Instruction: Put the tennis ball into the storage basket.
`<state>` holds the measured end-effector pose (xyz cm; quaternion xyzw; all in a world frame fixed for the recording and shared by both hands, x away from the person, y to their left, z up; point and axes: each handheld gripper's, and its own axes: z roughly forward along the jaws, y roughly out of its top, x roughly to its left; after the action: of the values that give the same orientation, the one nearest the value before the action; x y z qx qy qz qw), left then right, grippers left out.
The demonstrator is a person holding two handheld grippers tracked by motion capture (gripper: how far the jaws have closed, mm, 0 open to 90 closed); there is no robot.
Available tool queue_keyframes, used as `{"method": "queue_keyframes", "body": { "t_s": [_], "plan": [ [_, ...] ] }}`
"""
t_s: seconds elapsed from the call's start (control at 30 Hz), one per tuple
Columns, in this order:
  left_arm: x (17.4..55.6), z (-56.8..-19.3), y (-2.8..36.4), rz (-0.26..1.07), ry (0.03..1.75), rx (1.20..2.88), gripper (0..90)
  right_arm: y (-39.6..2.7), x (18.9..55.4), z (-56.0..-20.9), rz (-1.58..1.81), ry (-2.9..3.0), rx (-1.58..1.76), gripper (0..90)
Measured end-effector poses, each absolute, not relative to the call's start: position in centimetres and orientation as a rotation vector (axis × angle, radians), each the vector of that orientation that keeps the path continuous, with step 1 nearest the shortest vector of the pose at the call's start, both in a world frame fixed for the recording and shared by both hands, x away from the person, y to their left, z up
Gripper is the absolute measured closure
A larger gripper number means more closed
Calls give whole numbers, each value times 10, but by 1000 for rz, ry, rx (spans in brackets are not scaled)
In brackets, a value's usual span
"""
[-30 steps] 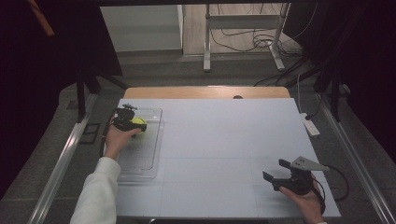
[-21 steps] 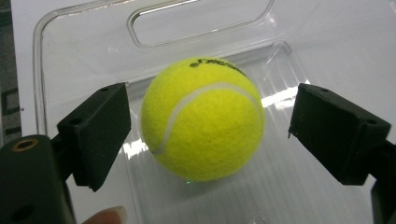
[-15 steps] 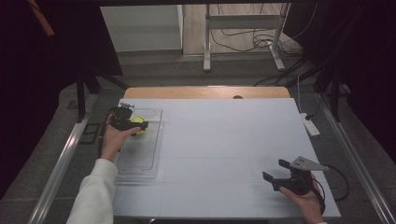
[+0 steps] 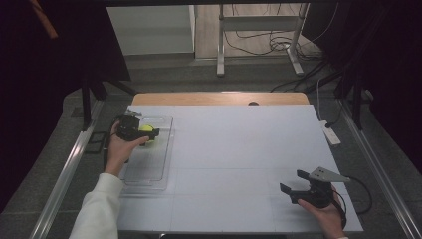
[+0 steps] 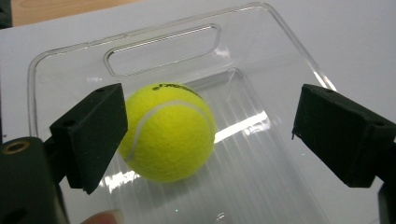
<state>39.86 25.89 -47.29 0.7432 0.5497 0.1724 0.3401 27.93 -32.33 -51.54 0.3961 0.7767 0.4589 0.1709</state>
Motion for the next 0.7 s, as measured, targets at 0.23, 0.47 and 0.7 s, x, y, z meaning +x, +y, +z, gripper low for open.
{"method": "queue_keyframes", "body": {
  "t_s": [0.23, 0.47, 0.7],
  "plan": [
    [388, -470, 258, 422, 1372, 1912, 107, -323, 280, -516, 1309, 2206, 1124, 112],
    [378, -467, 253, 409, 1331, 1893, 107, -325, 281, -516, 1320, 2200, 1132, 112],
    [366, -461, 248, 414, 1287, 1887, 105, -326, 281, -516, 1325, 2203, 1132, 112]
  ]
}}
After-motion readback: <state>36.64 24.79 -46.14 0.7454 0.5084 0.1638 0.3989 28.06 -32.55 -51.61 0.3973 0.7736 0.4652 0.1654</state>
